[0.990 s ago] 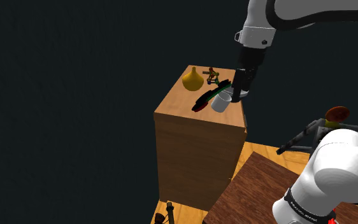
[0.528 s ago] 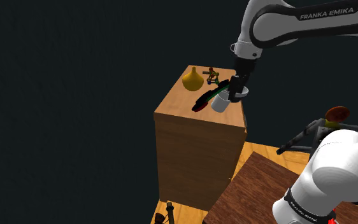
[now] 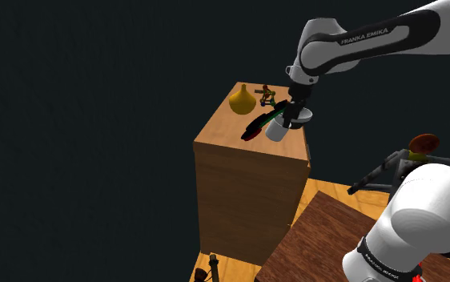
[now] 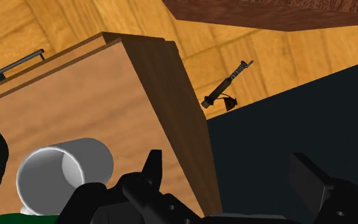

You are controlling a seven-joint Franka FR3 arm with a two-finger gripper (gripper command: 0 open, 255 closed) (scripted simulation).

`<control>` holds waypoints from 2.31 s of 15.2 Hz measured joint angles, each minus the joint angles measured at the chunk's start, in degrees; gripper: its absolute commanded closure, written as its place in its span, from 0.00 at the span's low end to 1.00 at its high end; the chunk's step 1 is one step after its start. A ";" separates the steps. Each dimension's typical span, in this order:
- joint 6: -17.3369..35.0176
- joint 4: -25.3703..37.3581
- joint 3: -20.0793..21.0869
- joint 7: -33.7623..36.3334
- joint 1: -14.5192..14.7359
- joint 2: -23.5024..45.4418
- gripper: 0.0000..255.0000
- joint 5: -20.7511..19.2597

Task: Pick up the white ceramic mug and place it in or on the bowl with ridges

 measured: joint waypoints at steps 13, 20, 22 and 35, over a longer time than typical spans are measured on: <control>13.73 14.41 -9.16 -17.75 -1.56 26.28 0.00 7.93; 17.33 19.30 -9.60 -23.41 -3.20 35.03 0.00 12.94; 18.58 18.83 -9.48 -23.89 -3.33 35.89 0.00 13.52; 20.35 18.68 -9.21 -24.55 -3.52 37.36 1.00 14.47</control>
